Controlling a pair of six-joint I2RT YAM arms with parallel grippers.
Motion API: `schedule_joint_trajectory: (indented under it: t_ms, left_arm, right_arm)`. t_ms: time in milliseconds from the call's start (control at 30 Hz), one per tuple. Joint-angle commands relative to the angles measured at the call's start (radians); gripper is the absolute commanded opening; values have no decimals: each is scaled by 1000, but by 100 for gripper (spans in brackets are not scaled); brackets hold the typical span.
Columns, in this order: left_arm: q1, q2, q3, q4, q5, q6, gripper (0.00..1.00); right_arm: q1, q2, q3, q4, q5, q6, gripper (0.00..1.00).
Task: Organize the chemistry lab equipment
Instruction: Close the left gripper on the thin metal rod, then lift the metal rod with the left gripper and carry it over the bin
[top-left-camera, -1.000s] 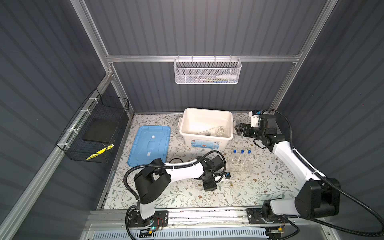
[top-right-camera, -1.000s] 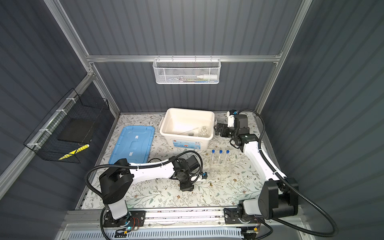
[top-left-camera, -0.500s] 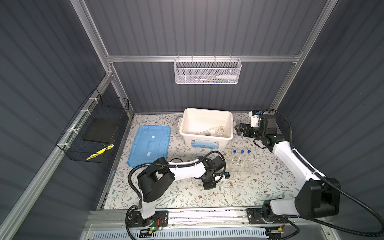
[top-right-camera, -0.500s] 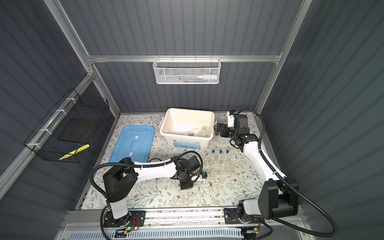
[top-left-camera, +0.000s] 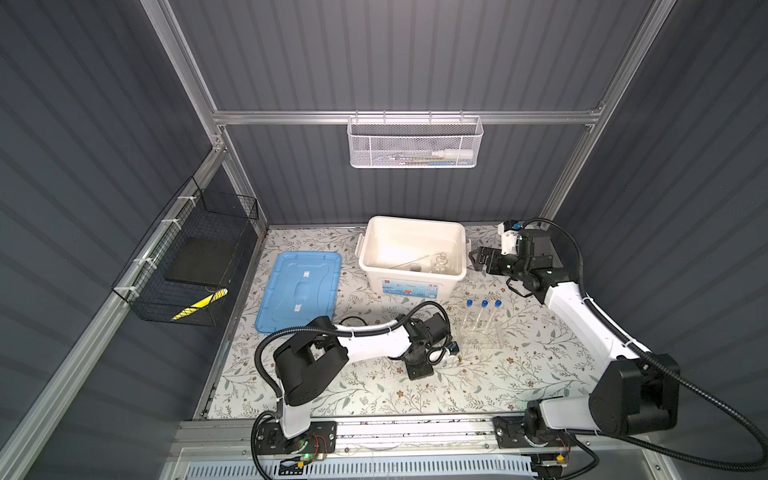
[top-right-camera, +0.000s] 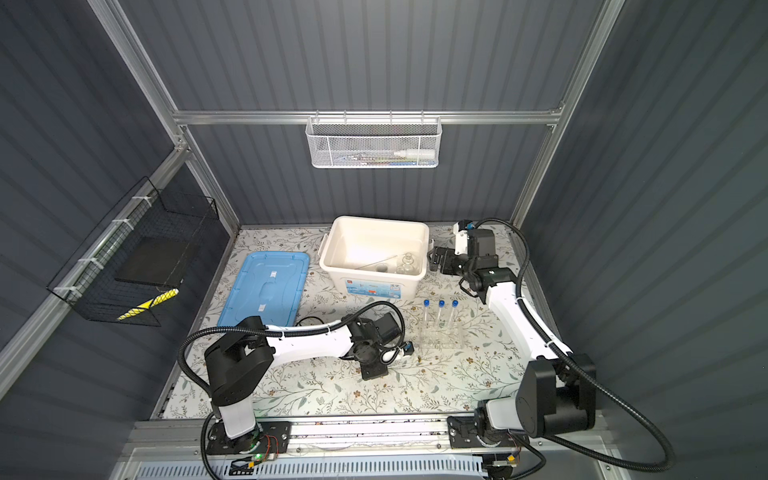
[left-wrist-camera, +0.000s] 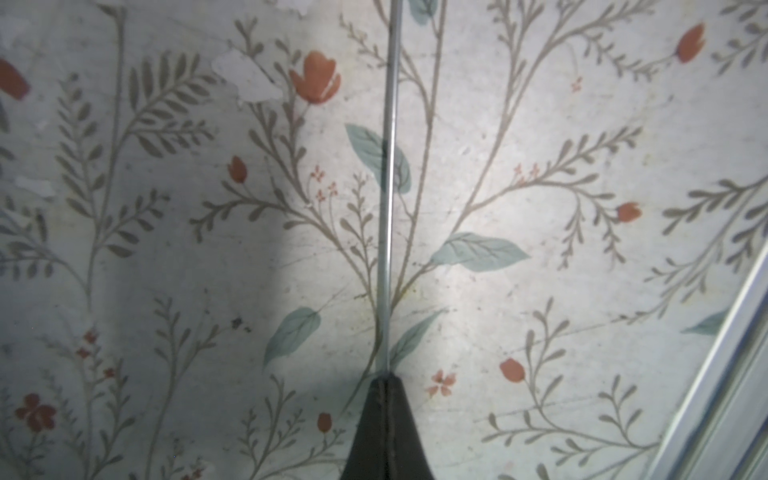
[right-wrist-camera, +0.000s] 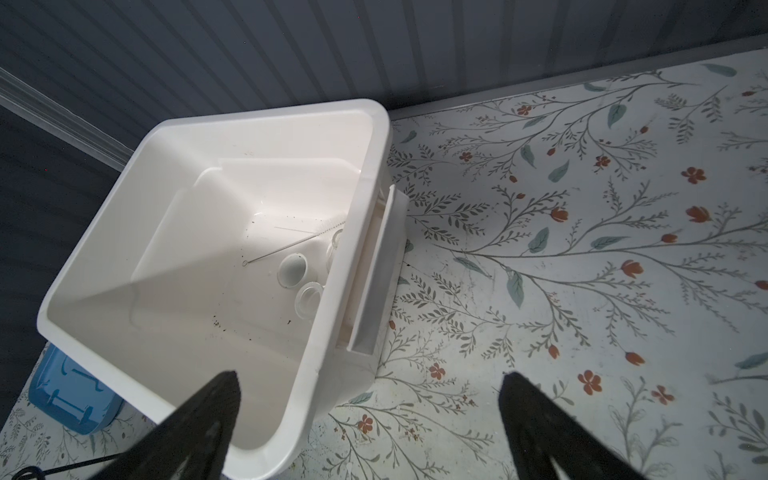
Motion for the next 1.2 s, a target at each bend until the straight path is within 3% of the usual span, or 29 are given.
schedule_joint_trajectory:
  t_ms: [0,567,1167]
  left_arm:
    - [33,13,-52,1,-14,-44,0]
    - [89,-235,-38,-19,-1,-64,0]
    - [240,-367,173,-86,15,-45,0]
  right_arm:
    - [-1,8,5,-2,-2,-8,99]
    - [-1,10,6,11,-35,8,98]
    - [0,4,35,-3,-55,11,96]
